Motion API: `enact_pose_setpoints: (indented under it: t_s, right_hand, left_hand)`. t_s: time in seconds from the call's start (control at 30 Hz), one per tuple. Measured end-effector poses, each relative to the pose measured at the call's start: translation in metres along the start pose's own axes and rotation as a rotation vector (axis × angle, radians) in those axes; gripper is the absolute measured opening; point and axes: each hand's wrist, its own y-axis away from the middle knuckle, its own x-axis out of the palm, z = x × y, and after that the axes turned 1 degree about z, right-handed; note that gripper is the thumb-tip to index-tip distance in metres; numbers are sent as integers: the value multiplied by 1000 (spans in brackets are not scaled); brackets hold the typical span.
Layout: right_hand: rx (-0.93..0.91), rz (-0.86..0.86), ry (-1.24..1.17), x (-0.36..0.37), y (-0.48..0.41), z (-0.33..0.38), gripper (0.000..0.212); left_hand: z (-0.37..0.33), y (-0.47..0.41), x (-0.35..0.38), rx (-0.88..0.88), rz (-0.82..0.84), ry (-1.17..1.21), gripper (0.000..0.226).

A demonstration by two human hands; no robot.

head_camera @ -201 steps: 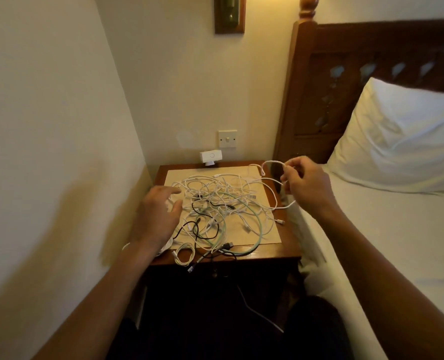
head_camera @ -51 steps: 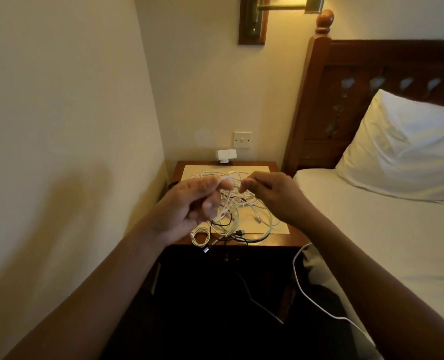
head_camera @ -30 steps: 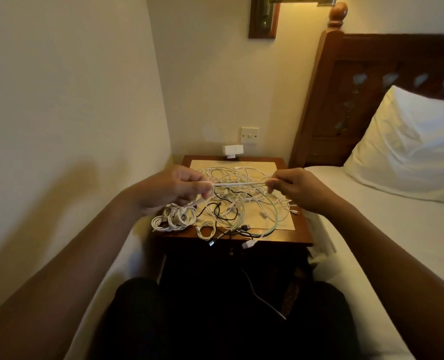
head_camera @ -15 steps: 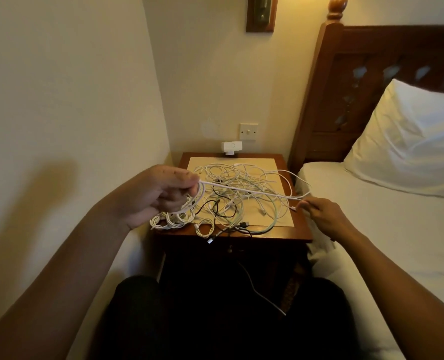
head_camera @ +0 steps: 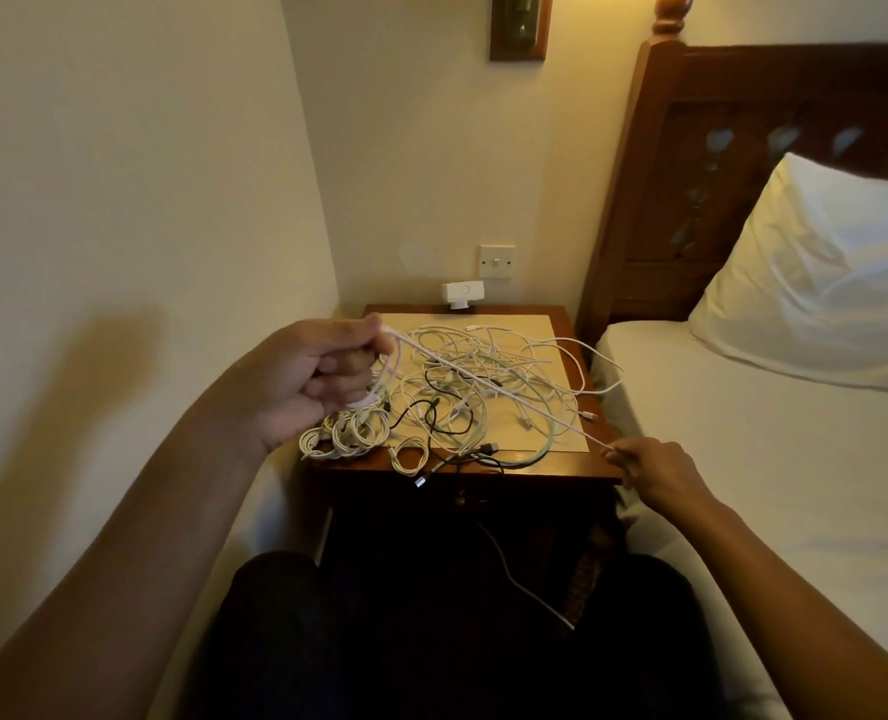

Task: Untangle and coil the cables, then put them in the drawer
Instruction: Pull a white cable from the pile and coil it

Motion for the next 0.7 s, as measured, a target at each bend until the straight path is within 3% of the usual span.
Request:
enact_pose_setpoints:
  t_s: [0.1,0.2,0.3,0.37,0.43,0.5,0.6,0.7]
  right_hand:
    - [50,8,-44,5,-8,-1,20]
    - [50,159,-53,3,-6,12,18]
    - [-120,401,125,-10,10,38,63]
    - [-253,427,-57,-24,29,70,82]
    - [-405,352,-262,-34,46,107,84]
    - [-527,213,-335,-36,60,140,74]
    - [-609,123,-455,-22,74,171,22]
    - [-558,95,-507,5,83,178,23]
  left_hand:
    - [-3,14,23,-12,207,-124,25]
    - [2,9,28,-3,157,-105,25]
    - [13,2,29,-57,122,-191,26]
    - [21,-3,33,-114,111,-231,28]
    - [28,-9,39,-143,116,-216,30]
    - [34,-14,42,-157,131,-173,30]
    - [36,-16,44,-143,111,-7,27]
    - [31,-14,43,-42,44,254,24]
